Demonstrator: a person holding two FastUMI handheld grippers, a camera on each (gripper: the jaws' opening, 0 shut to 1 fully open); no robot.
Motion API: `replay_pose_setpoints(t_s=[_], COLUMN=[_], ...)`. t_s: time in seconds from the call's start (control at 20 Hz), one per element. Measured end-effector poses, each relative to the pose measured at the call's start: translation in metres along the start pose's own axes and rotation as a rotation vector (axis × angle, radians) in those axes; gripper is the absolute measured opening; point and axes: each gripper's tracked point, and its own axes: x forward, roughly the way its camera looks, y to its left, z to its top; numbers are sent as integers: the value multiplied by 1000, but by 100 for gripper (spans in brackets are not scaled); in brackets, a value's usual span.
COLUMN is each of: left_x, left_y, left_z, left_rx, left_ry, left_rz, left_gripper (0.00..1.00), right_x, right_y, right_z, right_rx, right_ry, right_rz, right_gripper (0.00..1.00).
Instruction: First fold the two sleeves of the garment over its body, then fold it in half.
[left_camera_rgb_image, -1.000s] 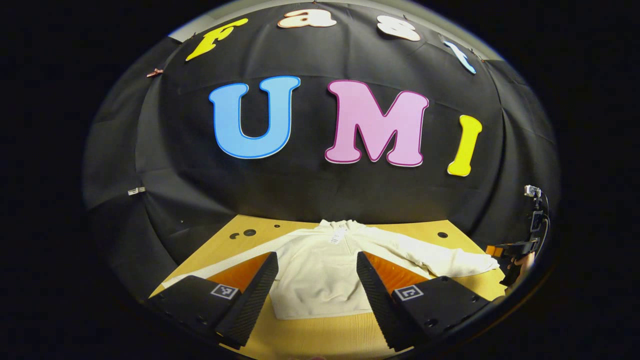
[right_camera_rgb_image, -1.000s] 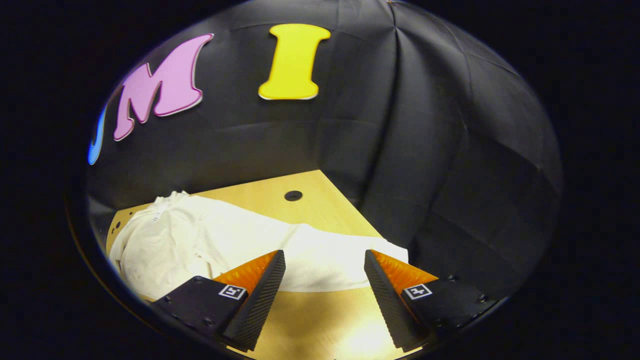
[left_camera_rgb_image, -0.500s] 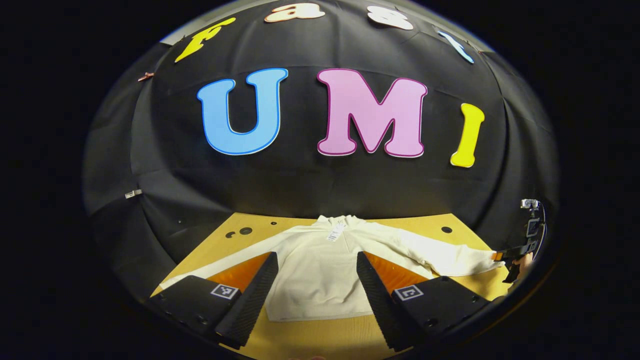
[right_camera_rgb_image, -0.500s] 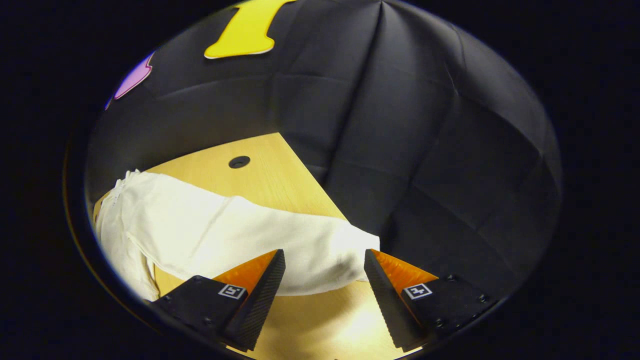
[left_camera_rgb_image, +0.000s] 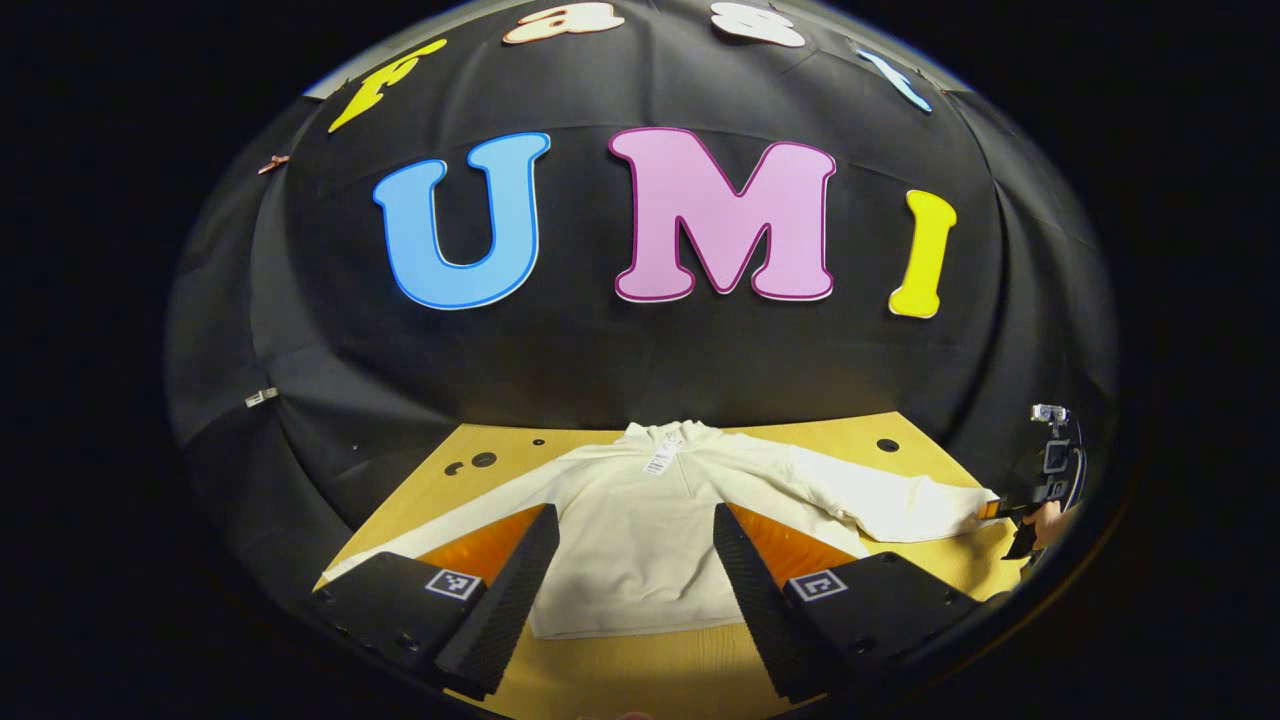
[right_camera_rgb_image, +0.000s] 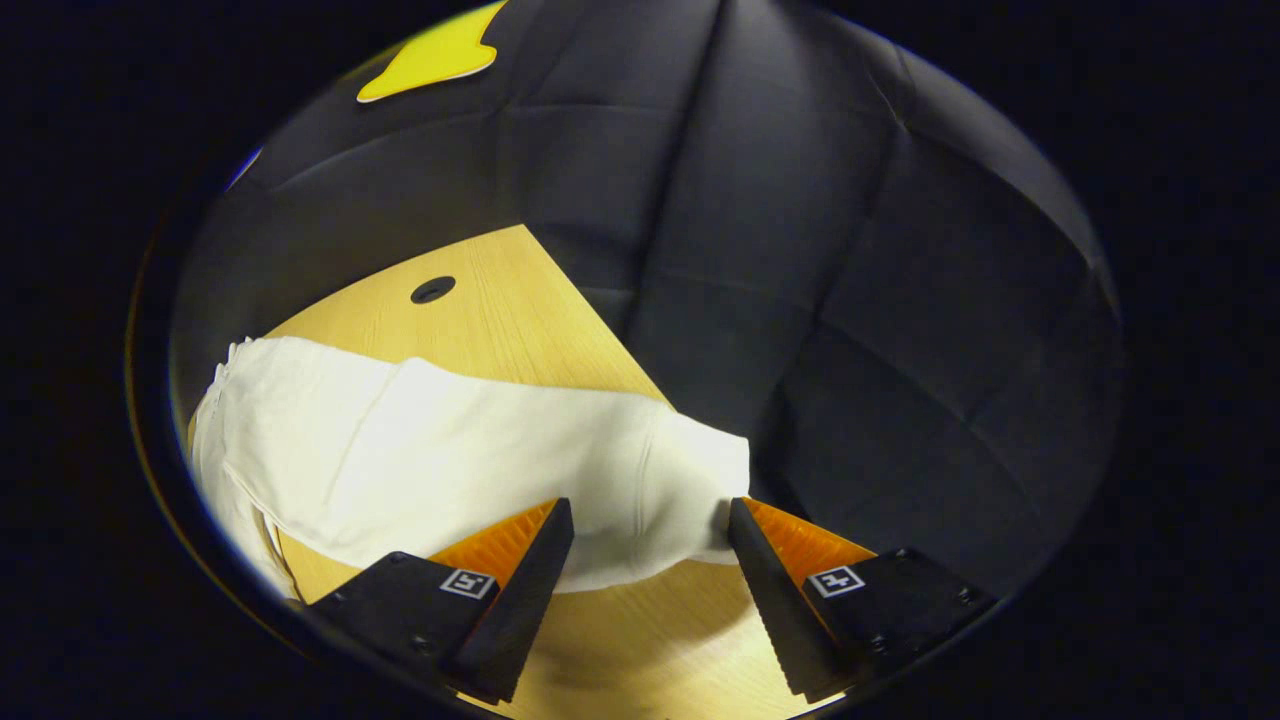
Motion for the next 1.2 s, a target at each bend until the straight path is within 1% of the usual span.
replay_pose_setpoints(t_s=[0.1,0.2,0.25,0.35,0.45,0.5,0.55,0.6,0.65,0.7,0.9,1.05,1.2], left_x=[-1,-3,-3,-5,-7,-8,-9,-11,-12,-13,-23,-34,-43], left_y=[1,3,2,3,8,9,11,14,17,20,27,39,49], left_z=[2,2,2,0,-2,-3,-3,-5,-5,-7,-4,0,1], left_rx=[1,0,-1,0,7,7,7,9,12,12,0,-7,-44], left_ry=[-6,-8,-7,-1,4,5,7,7,9,12,-5,-11,-26], left_rz=[-6,-9,-14,-23,-20,-19,-15,-10,-2,7,4,-3,-14], left_gripper=[96,96,96,96,96,96,96,96,96,96,96,96,96], right_x=[0,0,-2,-2,0,0,-1,-3,-6,-3,-14,-35,-58], right_y=[1,0,6,20,23,23,25,27,29,32,41,48,66], right_z=[0,1,1,0,1,2,2,2,2,0,-1,21,43], right_rx=[40,30,24,-11,-20,-10,2,7,-1,-16,-76,-70,-170], right_ry=[-6,-8,-9,-14,-7,1,6,10,12,20,24,-27,-53], right_rz=[11,16,35,60,30,26,17,23,35,44,38,51,96], right_gripper=[98,96,94,58,36,17,27,17,15,8,8,7,7])
